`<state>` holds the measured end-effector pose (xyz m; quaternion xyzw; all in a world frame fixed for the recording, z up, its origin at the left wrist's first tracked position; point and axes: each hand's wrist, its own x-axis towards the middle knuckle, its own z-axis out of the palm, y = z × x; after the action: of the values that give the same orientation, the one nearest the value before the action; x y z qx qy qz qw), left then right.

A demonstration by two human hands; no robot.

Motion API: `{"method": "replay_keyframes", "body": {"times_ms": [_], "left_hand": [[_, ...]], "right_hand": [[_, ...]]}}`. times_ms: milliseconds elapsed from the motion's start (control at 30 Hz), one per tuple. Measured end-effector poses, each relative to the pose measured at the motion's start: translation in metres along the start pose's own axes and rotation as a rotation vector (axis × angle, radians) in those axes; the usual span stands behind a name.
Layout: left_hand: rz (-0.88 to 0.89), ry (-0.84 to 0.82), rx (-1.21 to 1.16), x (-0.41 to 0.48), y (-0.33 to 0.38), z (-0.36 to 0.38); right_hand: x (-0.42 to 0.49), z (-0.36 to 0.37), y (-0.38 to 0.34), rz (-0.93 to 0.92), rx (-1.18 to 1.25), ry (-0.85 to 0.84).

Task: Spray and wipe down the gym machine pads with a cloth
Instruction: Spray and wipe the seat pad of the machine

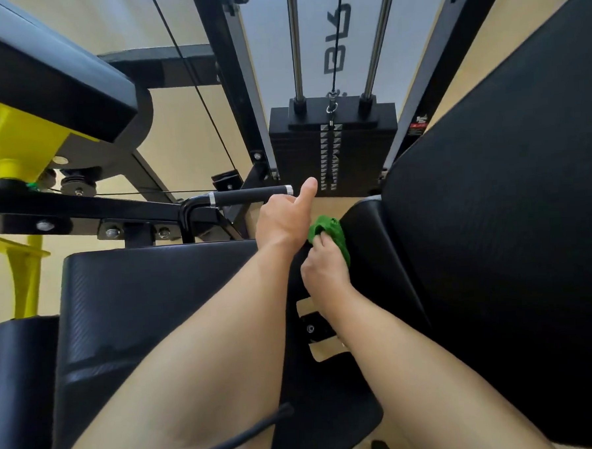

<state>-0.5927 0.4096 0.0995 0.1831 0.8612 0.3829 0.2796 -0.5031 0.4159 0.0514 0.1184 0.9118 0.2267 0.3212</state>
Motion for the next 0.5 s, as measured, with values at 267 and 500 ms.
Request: {"method": "replay_keyframes", "body": {"times_ms": [267,500], "left_hand": [[-0.03,-0.032,-0.095,-0.073,-0.003,0.011],[-0.033,-0.041,-0.163,-0.169,-0.024,0.014]], "right_hand": [[-0.107,0.002,-0.024,-0.03,0.138,-0.09],[-0.217,0.014,-0.06,0.263,0.524,0.097]]}}
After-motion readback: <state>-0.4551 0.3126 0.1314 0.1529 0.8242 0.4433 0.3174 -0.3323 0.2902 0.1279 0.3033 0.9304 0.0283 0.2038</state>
